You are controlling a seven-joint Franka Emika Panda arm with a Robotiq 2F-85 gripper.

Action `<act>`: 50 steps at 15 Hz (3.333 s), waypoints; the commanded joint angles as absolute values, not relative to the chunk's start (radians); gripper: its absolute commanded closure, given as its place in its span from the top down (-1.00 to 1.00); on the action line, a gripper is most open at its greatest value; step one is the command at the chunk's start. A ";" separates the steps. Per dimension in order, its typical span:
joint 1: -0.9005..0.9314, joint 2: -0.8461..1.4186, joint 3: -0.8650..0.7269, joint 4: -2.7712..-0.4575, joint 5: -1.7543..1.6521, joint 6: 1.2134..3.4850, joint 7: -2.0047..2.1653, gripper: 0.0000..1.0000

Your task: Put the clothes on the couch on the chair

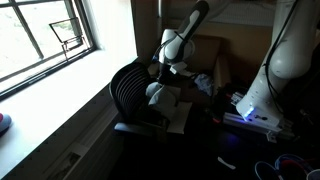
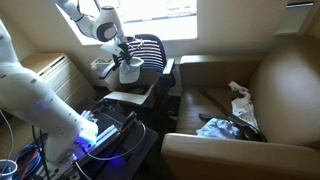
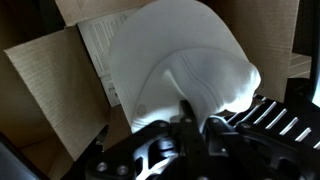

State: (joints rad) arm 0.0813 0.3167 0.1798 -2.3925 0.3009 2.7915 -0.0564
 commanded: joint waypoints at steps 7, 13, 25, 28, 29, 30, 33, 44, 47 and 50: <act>0.190 0.311 -0.011 -2.388 -0.052 2.793 0.207 0.66; 0.342 0.212 -0.413 -2.308 -0.622 2.752 0.494 1.00; 0.279 0.345 -0.667 -2.095 -0.930 2.772 0.786 1.00; 0.079 0.444 -0.563 -2.012 -0.951 2.692 0.830 1.00; 0.031 0.491 -0.554 -1.984 -0.931 2.673 0.822 1.00; -0.016 0.541 -0.542 -1.948 -0.905 2.647 0.807 1.00; -0.168 0.695 -0.437 -1.819 -0.736 2.523 0.670 1.00; -0.267 0.871 -0.419 -1.659 -0.653 2.418 0.364 1.00; -0.322 1.020 -0.437 -1.487 -0.602 2.270 0.228 1.00; -0.360 1.154 -0.438 -1.321 -0.570 2.089 0.131 1.00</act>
